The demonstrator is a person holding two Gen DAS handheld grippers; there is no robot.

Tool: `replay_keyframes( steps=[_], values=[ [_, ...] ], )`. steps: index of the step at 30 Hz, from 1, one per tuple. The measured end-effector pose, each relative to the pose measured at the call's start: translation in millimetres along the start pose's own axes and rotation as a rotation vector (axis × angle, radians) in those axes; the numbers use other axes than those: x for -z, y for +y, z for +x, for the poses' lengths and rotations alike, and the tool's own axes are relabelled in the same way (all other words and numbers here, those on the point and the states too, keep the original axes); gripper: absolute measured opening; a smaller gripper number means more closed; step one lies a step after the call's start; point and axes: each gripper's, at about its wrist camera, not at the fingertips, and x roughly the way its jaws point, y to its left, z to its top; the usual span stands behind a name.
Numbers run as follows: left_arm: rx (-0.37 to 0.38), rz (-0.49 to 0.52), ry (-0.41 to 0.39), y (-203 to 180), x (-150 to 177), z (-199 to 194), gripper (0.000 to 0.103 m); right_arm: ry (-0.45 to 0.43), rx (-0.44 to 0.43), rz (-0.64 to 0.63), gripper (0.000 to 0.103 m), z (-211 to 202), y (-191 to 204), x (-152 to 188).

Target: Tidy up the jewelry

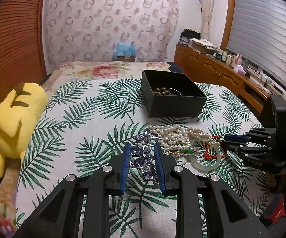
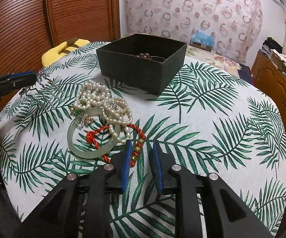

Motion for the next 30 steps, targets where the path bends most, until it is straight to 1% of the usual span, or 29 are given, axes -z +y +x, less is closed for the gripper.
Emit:
replay_keyframes(
  steps=[4, 7, 11, 15, 19, 24, 30],
  values=[
    [0.001, -0.002, -0.001, -1, 0, 0, 0.022, 0.004, 0.054, -0.004, 0.024, 0, -4, -1],
    [0.0, -0.001, 0.0, -1, 0, 0, 0.022, 0.006, 0.069, 0.002, 0.022, 1, -10, -1],
    [0.001, -0.001, 0.0, -1, 0, 0, 0.022, 0.005, 0.063, 0.005, 0.02, 1, -13, 1],
    [0.003, 0.002, 0.002, -4, 1, 1, 0.022, -0.036, 0.019, 0.015, 0.02, -6, -12, -2],
    [0.005, 0.002, 0.003, -4, 1, 1, 0.022, -0.073, -0.022, 0.01, 0.02, -12, -6, -12],
    [0.007, 0.003, 0.003, -7, 2, 1, 0.022, -0.064, -0.048, -0.049, 0.02, -4, 14, -24],
    [0.012, 0.008, 0.001, -10, 4, 2, 0.022, -0.025, -0.08, -0.081, 0.02, 13, 23, -39]
  ],
)
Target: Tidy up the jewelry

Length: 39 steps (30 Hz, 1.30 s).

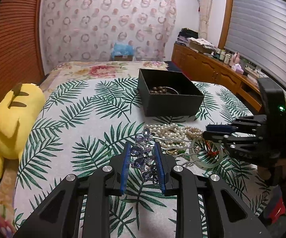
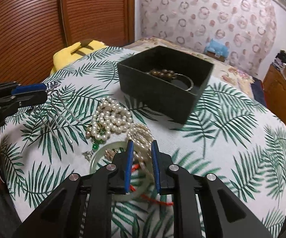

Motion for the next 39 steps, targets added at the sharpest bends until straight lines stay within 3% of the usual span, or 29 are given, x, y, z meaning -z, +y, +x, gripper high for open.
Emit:
replay_keyframes(
  steps=[7, 9, 14, 39],
  values=[
    [0.003, -0.002, -0.001, 0, 0, 0, 0.022, 0.022, -0.047, 0.004, 0.02, 7, 0, -8],
    [0.003, 0.0, -0.001, 1, 0, -1, 0.022, 0.024, -0.053, 0.006, 0.01, 7, -1, -7],
    [0.004, 0.001, -0.002, 1, 0, -1, 0.022, 0.012, -0.064, 0.011, 0.006, 3, -4, -7],
    [0.027, 0.042, -0.075, -12, -44, 5, 0.022, -0.26, 0.031, -0.028, 0.006, -100, -16, -73]
  ],
)
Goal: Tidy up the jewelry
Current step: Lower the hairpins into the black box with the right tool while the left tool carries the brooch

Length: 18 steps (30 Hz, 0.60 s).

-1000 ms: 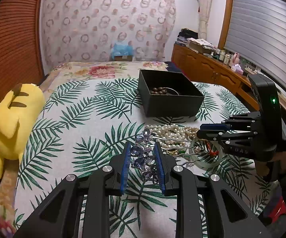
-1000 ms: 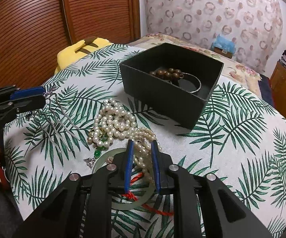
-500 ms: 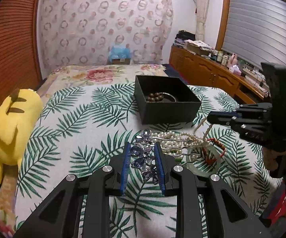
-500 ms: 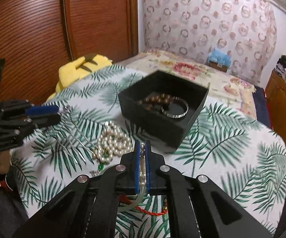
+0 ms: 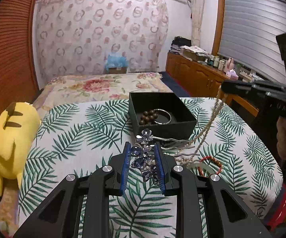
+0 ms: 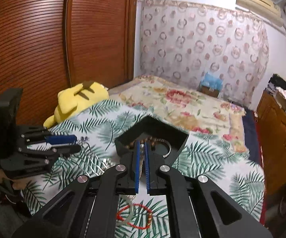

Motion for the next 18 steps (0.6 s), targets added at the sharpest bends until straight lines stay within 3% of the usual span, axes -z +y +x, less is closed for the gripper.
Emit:
replay_keyframes(
  steps=[18],
  values=[
    [-0.02, -0.01, -0.037, 12, -28, 16, 0.022, -0.124, 0.056, -0.016, 0.006, -17, -21, -76]
  ],
)
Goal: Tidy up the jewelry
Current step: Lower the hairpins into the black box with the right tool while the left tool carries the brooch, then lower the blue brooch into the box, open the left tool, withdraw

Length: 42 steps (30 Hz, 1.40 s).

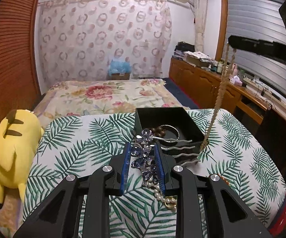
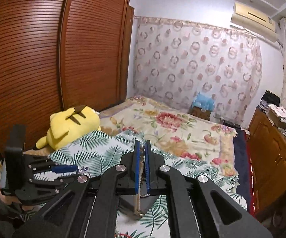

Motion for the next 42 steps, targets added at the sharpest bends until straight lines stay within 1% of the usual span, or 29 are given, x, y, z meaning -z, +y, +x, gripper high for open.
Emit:
replay_keyframes(
  steps=[9, 11, 15, 19, 24, 28, 31, 34, 42],
  values=[
    [-0.019, -0.008, -0.011, 6, -13, 8, 0.022, -0.03, 0.025, -0.009, 0.006, 8, -6, -27],
    [-0.021, -0.004, -0.011, 5, -15, 10, 0.022, -0.035, 0.021, 0.006, 0.006, 10, -9, -32],
    [-0.023, 0.002, -0.008, 2, -18, 14, 0.022, -0.019, 0.024, 0.005, 0.006, 16, -12, -33],
    [-0.027, 0.013, -0.004, -1, -21, 21, 0.022, 0.044, 0.015, 0.032, 0.006, 35, -20, -19],
    [-0.033, 0.031, 0.008, -7, -28, 35, 0.022, 0.14, -0.01, 0.087, 0.006, 69, -24, 12],
    [-0.035, 0.039, 0.024, -11, -29, 47, 0.022, 0.202, -0.029, 0.119, 0.006, 87, -24, 37],
    [-0.039, 0.044, 0.04, -14, -28, 56, 0.022, 0.215, -0.031, 0.13, 0.006, 91, -22, 50],
    [-0.041, 0.049, 0.051, -17, -28, 63, 0.022, 0.214, -0.029, 0.131, 0.006, 90, -23, 54],
    [-0.051, 0.063, 0.073, -29, -32, 85, 0.022, 0.214, -0.01, 0.147, 0.006, 66, -37, 83]
  ],
)
